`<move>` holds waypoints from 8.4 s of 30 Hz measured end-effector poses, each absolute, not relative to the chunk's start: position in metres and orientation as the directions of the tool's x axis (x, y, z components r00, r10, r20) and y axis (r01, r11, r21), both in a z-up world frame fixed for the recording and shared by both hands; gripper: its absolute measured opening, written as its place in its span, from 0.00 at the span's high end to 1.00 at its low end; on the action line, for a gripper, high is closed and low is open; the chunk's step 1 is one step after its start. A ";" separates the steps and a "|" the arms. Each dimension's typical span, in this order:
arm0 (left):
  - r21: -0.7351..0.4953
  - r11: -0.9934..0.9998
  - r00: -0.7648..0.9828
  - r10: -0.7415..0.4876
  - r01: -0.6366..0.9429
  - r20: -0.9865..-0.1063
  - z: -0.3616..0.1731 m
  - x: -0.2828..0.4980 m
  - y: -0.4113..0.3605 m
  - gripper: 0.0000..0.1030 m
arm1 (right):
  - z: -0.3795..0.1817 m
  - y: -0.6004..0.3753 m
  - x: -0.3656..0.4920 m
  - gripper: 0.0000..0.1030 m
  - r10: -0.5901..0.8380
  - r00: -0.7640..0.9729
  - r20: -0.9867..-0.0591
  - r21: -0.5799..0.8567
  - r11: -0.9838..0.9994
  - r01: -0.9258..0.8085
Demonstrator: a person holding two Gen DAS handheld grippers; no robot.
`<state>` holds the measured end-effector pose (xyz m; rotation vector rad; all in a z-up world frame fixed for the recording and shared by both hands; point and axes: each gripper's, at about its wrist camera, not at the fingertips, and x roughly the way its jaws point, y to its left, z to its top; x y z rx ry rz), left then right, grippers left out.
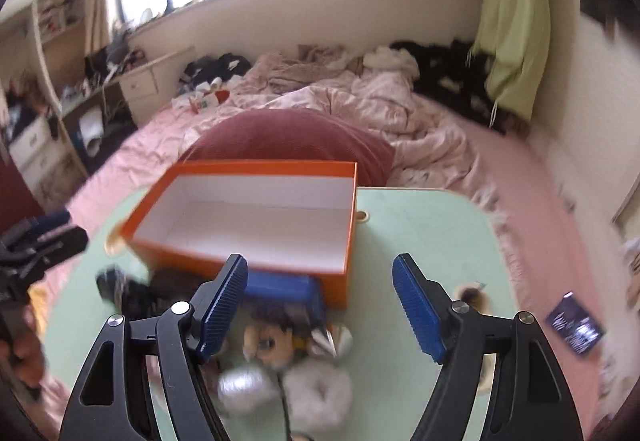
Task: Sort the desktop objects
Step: 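Lift the plastic bag out of the box and set it beside the milk carton, then move the left gripper toward the black lace-trimmed cloth, then grasp the black lace-trimmed cloth with the left gripper, then drop the black cloth in the box with left gripper while right drops the fluffy ball, then grasp the clear plastic bag on the table with the right gripper, then put the milk carton in the box with left gripper while right drops the bag in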
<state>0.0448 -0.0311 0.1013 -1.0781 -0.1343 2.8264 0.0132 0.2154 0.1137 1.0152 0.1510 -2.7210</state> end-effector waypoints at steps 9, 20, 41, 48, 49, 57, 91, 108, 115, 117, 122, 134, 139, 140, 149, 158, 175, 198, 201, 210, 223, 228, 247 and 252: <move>-0.044 -0.998 -0.595 0.061 -0.043 -0.801 0.021 0.082 -0.026 0.00 | 0.034 0.208 0.098 0.27 -0.136 -0.666 -0.734 -0.071 -0.959 0.274; -0.032 -0.999 -0.578 0.025 0.001 -0.816 -0.001 0.065 -0.029 0.00 | 0.020 0.229 0.089 0.00 -0.153 -0.656 -0.739 -0.022 -0.968 0.251; -0.031 -1.000 -0.586 0.023 0.003 -0.810 -0.002 0.066 -0.026 0.00 | 0.021 0.229 0.091 0.00 -0.159 -0.664 -0.730 -0.020 -0.967 0.254; -0.031 -1.000 -0.586 0.027 -0.003 -0.810 -0.002 0.066 -0.026 0.00 | 0.021 0.228 0.091 0.00 -0.159 -0.664 -0.731 -0.020 -0.967 0.253; -0.031 -1.000 -0.585 0.028 -0.005 -0.810 -0.001 0.066 -0.026 0.00 | 0.021 0.228 0.091 0.00 -0.159 -0.664 -0.731 -0.020 -0.967 0.253; -0.034 -0.999 -0.599 0.047 -0.032 -0.800 -0.001 0.067 -0.024 0.00 | 0.021 0.229 0.091 0.00 -0.166 -0.663 -0.730 -0.016 -0.966 0.259; -0.255 -0.964 -0.685 0.233 -0.071 -0.691 0.017 0.038 -0.062 0.42 | 0.054 0.252 0.051 0.05 -0.151 -0.705 -0.693 0.037 -0.984 0.174; -0.247 -0.955 -0.801 0.276 -0.165 -0.531 0.089 0.073 -0.050 0.46 | 0.061 0.258 0.055 0.83 -0.248 -0.701 -0.669 0.108 -0.965 0.238; -0.209 -0.952 -0.838 0.296 -0.222 -0.459 0.137 0.054 -0.040 0.46 | 0.114 0.247 0.053 0.99 -0.313 -0.756 -0.574 0.110 -0.945 0.308; -0.201 -0.954 -0.845 0.293 -0.225 -0.447 0.146 0.047 -0.035 0.46 | 0.126 0.245 0.047 0.97 -0.314 -0.766 -0.561 0.106 -0.945 0.310; -0.205 -0.946 -0.841 0.318 -0.251 -0.437 0.140 0.051 -0.024 0.46 | 0.114 0.254 0.055 0.04 -0.221 -0.815 -0.536 0.062 -0.973 0.223; -0.233 -0.947 -0.818 0.312 -0.223 -0.483 0.119 0.044 -0.028 0.46 | 0.043 0.265 0.035 0.79 -0.294 -0.624 -0.724 0.194 -0.955 0.224; -0.248 -0.945 -0.801 0.314 -0.212 -0.510 0.123 0.020 -0.027 0.46 | 0.095 0.264 0.030 0.78 -0.339 -0.713 -0.614 0.225 -0.941 0.254; -0.262 -0.943 -0.790 0.317 -0.204 -0.525 0.122 0.011 -0.026 0.46 | 0.109 0.258 0.024 0.78 -0.354 -0.726 -0.589 0.219 -0.935 0.278; -0.222 -0.973 -0.691 0.198 -0.056 -0.695 0.074 -0.062 -0.019 0.41 | 0.104 0.196 -0.066 0.74 -0.342 -0.654 -0.675 0.176 -0.935 0.307; -0.220 -0.968 -0.771 0.232 -0.122 -0.593 0.091 0.012 -0.029 0.21 | 0.119 0.213 -0.008 0.32 -0.375 -0.723 -0.580 0.176 -0.925 0.338; -0.088 -0.992 -0.624 0.126 -0.091 -0.771 0.005 0.072 -0.032 0.17 | 0.030 0.215 0.089 0.13 -0.224 -0.645 -0.731 0.024 -0.952 0.304; -0.043 -0.998 -0.679 0.066 -0.051 -0.731 0.006 0.082 -0.036 0.10 | 0.047 0.216 0.065 0.17 -0.275 -0.699 -0.660 0.072 -0.950 0.305; -0.050 -0.997 -0.681 0.071 -0.051 -0.729 0.005 0.081 -0.039 0.10 | 0.062 0.203 0.050 0.17 -0.297 -0.712 -0.636 0.061 -0.940 0.337; -0.155 -0.986 -0.693 0.148 -0.053 -0.705 0.010 0.081 -0.050 0.10 | 0.034 0.190 0.020 0.59 -0.314 -0.609 -0.729 0.109 -0.931 0.349; 0.010 -0.917 -0.756 0.322 -0.398 -0.570 0.070 0.067 0.040 0.10 | 0.043 0.224 0.052 0.69 -0.349 -0.709 -0.613 0.192 -0.936 0.295; -0.010 -0.896 -0.687 0.348 -0.444 -0.639 0.055 0.047 0.054 0.43 | 0.039 0.228 0.049 0.69 -0.346 -0.701 -0.624 0.205 -0.938 0.280; -0.153 -0.921 -0.751 0.382 -0.359 -0.539 0.093 0.044 -0.002 0.81 | 0.080 0.227 0.044 0.68 -0.366 -0.754 -0.546 0.178 -0.930 0.323; -0.151 -0.940 -0.780 0.338 -0.305 -0.526 0.122 0.000 -0.008 0.81 | 0.119 0.218 0.003 0.68 -0.346 -0.784 -0.514 0.123 -0.935 0.332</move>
